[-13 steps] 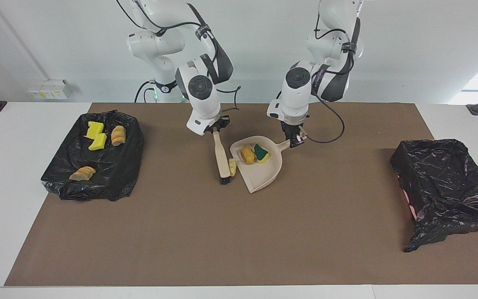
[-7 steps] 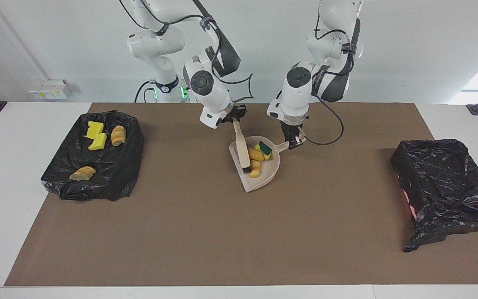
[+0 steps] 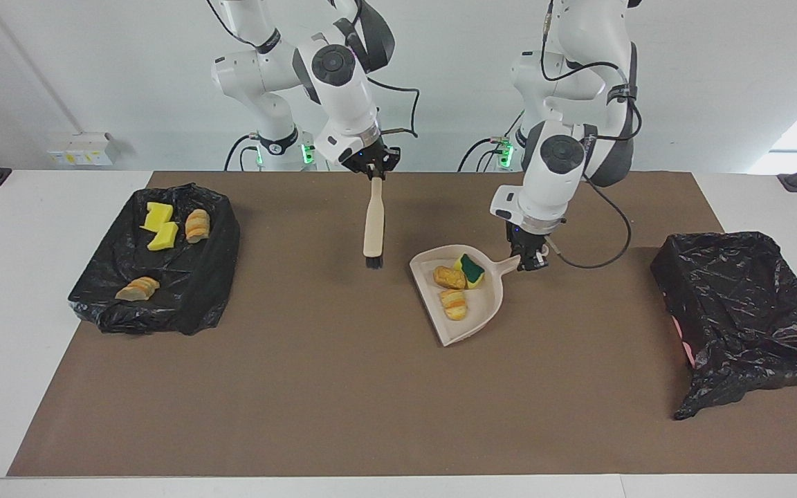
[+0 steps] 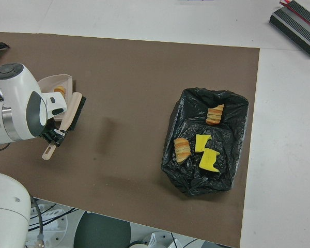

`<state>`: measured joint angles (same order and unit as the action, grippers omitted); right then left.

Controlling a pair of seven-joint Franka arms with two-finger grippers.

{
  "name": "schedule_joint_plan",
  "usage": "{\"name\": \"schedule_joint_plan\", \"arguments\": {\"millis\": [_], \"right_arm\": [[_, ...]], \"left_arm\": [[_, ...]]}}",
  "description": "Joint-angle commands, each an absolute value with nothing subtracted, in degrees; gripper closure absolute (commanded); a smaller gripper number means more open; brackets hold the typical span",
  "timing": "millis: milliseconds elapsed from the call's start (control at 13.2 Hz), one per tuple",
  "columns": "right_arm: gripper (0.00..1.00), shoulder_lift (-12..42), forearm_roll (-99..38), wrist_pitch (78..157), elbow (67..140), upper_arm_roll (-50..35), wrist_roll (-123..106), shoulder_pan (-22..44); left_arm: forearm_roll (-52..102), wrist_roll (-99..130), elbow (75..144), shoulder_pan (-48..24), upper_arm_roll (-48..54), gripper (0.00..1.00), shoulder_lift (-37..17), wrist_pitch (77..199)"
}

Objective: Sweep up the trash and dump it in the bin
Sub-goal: 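Carry the dustpan to the black bag with the left gripper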

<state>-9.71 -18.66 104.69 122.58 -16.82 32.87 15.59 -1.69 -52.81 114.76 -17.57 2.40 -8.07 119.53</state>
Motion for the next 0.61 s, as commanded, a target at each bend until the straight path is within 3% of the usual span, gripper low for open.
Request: {"name": "schedule_joint_plan", "arguments": {"millis": [0, 530], "right_arm": [[1.00, -13.88, -18.72, 105.11, 129.08, -17.14, 37.52, 19.14], [1.00, -14.94, -18.81, 112.41, 138.87, -17.14, 36.12, 27.25]], "left_arm": [[-0.61, -58.51, 106.80, -11.54, 2.90, 1.00, -10.37, 114.27], [-1.32, -82.14, 90.81, 5.60, 2.90, 1.00, -16.51, 105.57]]}}
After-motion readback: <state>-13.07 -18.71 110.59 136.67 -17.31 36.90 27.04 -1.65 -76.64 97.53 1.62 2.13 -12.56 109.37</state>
